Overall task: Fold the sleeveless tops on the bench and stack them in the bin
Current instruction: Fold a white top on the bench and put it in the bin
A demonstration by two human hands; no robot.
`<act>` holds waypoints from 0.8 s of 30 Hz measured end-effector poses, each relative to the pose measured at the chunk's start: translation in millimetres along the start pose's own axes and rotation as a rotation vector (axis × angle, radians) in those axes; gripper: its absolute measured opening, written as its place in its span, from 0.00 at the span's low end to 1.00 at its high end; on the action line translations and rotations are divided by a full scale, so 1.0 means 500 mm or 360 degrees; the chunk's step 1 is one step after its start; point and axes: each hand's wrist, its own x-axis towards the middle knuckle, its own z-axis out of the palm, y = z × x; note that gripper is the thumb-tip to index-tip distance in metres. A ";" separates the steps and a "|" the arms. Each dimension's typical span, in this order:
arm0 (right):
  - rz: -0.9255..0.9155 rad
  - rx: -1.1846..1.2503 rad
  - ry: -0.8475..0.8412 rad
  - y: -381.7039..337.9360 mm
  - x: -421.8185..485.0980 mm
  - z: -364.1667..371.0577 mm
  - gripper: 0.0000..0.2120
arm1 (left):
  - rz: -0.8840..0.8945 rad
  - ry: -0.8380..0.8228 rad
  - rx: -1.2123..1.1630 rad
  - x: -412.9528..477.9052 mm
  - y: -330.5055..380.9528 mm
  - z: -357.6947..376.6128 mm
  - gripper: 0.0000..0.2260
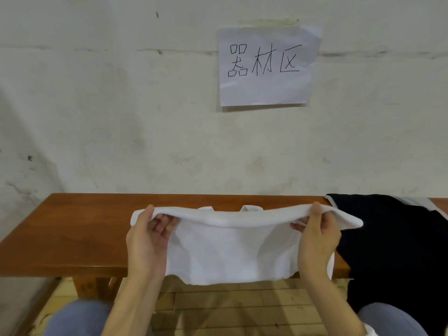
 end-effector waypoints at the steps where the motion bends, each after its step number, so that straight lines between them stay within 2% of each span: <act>1: 0.0024 -0.0036 -0.0036 0.015 0.021 0.021 0.14 | -0.0021 0.0072 0.0026 0.028 -0.008 0.008 0.07; 3: 0.0064 -0.0122 -0.0105 0.050 0.067 0.071 0.16 | -0.0079 0.0199 0.0093 0.100 -0.028 0.019 0.08; 5: 0.0118 -0.0414 -0.0278 0.097 0.112 0.122 0.19 | -0.0247 0.0211 0.0118 0.170 -0.053 0.023 0.13; 7: 0.0341 -0.0951 -0.0602 0.153 0.132 0.158 0.23 | -0.0471 0.0186 0.0197 0.221 -0.098 0.018 0.18; 8: 0.0431 -0.1270 -0.0772 0.182 0.131 0.167 0.27 | -0.0497 0.0188 0.0375 0.235 -0.124 0.015 0.17; 10: 0.0314 -0.1775 -0.0951 0.231 0.111 0.173 0.32 | -0.0236 0.0128 0.1102 0.247 -0.185 0.001 0.15; 12: 0.0030 -0.2066 -0.0989 0.263 0.080 0.163 0.34 | 0.0278 -0.0198 0.1882 0.242 -0.234 -0.024 0.18; 14: -0.0158 -0.2216 -0.0987 0.285 0.058 0.146 0.36 | 0.0627 -0.0671 0.2624 0.238 -0.261 -0.052 0.28; 16: -0.0228 -0.2264 -0.0994 0.293 0.057 0.137 0.36 | 0.0698 -0.0891 0.3098 0.243 -0.270 -0.070 0.36; 19: -0.0364 -0.2268 -0.1125 0.293 0.092 0.137 0.36 | 0.0573 -0.0748 0.3271 0.214 -0.274 -0.060 0.34; 21: -0.0461 -0.2226 -0.1353 0.291 0.138 0.133 0.35 | 0.0442 -0.0618 0.3312 0.172 -0.282 -0.050 0.28; 24: -0.0471 -0.2230 -0.1655 0.271 0.189 0.130 0.35 | 0.0273 -0.0538 0.3379 0.111 -0.289 -0.044 0.28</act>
